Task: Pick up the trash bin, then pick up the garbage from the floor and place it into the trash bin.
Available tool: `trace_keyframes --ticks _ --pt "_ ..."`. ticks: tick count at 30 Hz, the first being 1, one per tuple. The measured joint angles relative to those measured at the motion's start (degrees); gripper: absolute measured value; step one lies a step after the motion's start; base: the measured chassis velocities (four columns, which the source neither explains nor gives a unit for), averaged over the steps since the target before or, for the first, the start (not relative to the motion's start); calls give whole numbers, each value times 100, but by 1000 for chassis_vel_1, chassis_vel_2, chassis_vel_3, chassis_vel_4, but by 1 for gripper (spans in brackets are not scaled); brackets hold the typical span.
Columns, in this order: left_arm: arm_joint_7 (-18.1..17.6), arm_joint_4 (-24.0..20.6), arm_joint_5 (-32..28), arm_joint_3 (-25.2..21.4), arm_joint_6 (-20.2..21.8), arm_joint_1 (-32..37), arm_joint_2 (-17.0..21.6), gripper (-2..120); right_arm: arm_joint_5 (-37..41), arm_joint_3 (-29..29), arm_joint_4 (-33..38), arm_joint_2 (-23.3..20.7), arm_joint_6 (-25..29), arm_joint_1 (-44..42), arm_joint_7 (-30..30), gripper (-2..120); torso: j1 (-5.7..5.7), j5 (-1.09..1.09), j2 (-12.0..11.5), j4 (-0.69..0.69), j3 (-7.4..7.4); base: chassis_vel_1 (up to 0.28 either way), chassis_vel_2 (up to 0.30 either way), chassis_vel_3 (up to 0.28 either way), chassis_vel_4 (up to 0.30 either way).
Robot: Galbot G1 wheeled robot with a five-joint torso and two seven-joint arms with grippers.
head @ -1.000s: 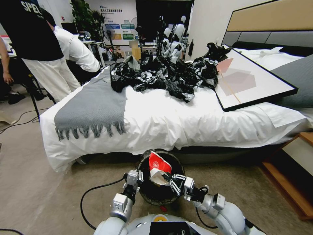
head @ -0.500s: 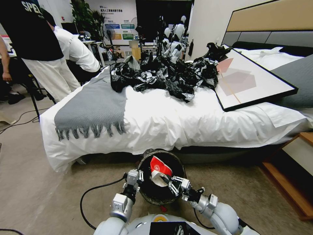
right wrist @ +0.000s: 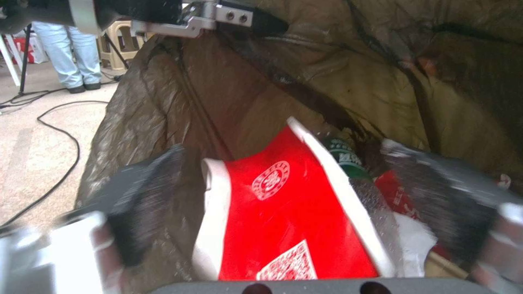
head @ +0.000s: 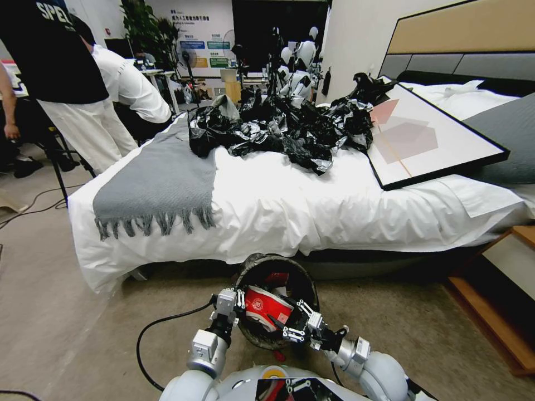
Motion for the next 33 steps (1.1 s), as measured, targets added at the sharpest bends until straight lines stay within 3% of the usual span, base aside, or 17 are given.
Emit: trace_keyframes --ticks 12,16,19,20,23,26,33 --pt "0 8 -22 -18 2 -5 34 0 74 367 397 -23 99 -172 34 100 0 0 0 0 0 0 0 0 0" --pt "0 41 -29 -31 2 -16 38 0 -70 606 748 76 242 -233 333 100 0 -1 0 0 0 0 0 0 0" --pt "-8 64 -66 -69 2 -21 44 0 -360 989 1202 622 531 -269 848 100 0 -1 0 0 0 0 0 0 0" --pt "-8 64 -66 -69 2 -21 44 0 -360 989 1202 622 531 -269 848 100 0 -1 0 0 0 0 0 0 0" --pt "-12 58 -90 -100 1 -19 59 0 -812 1270 1367 1151 533 -375 1618 100 0 -1 0 0 0 0 0 0 0" --pt "-12 49 -99 -112 2 -11 79 0 -839 1433 1379 1374 566 -491 1917 100 0 0 0 1 0 0 0 0 0" --pt "-12 48 -109 -135 5 -17 82 0 -619 1824 1255 1664 860 -733 2012 100 0 -1 0 0 0 0 0 0 0"
